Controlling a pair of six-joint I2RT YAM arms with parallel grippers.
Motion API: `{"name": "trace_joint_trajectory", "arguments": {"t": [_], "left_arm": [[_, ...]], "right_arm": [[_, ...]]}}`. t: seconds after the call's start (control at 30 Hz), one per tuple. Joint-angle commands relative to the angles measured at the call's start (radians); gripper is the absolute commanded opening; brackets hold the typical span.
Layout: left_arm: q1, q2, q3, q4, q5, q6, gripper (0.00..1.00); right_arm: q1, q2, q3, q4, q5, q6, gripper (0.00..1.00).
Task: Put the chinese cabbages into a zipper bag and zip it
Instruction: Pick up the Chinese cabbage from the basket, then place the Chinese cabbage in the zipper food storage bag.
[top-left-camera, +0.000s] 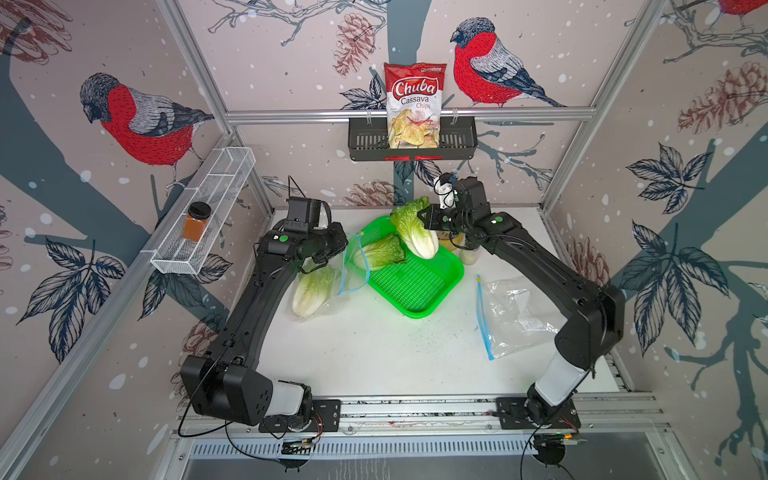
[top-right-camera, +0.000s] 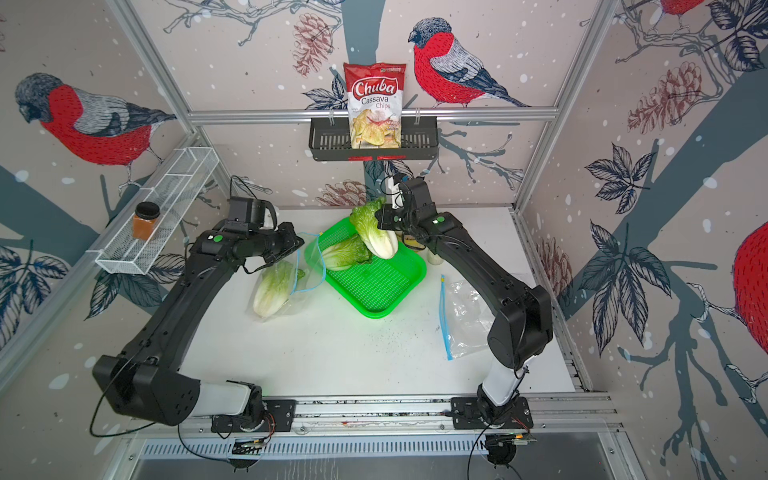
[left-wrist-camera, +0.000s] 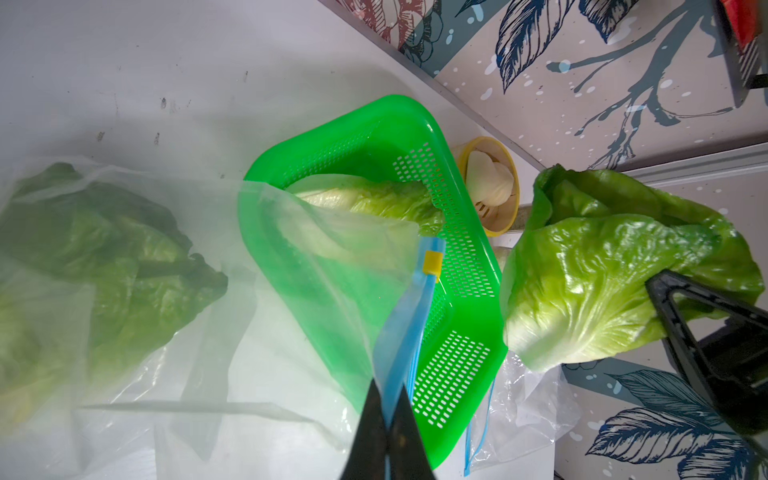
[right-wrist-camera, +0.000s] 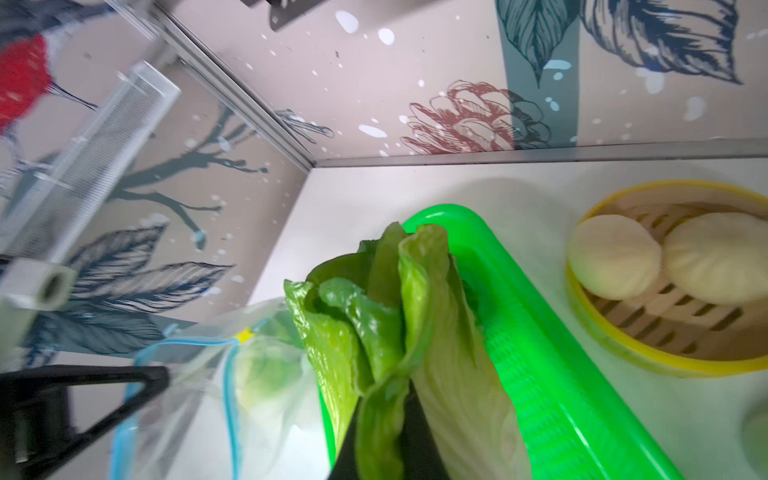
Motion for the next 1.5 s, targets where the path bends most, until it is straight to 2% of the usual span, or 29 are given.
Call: {"name": "trace_joint_trajectory", "arguments": {"t": [0.0,0.3,0.4,0.53,0.8,1.1,1.2,1.3,1.47], "left_arm": [[0.002,0.008,0.017,0.002,0.019,-0.042,0.0],[0.001,0.014,0.06,-0.009,-0.026,-0.12,0.0],[0.001,0.008,0.064,-0.066,-0.075,-0.14,0.0],[0.001,-0.008,0.031,-0.038,-0.071,-0.187,0.0],[0.001,0.027,0.035,-0.027,-0.068,-0.163,0.0],[0.001,0.02,0.03,-0.004,-0.055,-0.133,0.0],[0.003,0.003,0.026,-0.006,-0.094,-0.133,0.0],[0.003,-0.006,0.02,0.007,-0.08,-0.148,0.0],[0.008,-0.032,0.018,0.01,-0.102,-0.155,0.0]], "right_arm": [[0.008,-0.039,-0.032,0.224,-0.089,0.195,0.08],[0.088,-0.072,-0.147,0.591,-0.099,0.457,0.09],[0.108,-0.064,-0.155,0.635,-0.1,0.484,0.09],[0.142,-0.046,-0.176,0.716,-0.089,0.518,0.1],[0.18,-0.002,-0.24,0.903,-0.073,0.614,0.1],[0.237,0.017,-0.324,1.015,0.043,0.684,0.11],[0.256,-0.005,-0.389,1.053,0.134,0.685,0.11],[0.268,-0.004,-0.423,1.101,0.192,0.691,0.12],[0.287,-0.023,-0.453,1.04,0.286,0.645,0.1]]}}
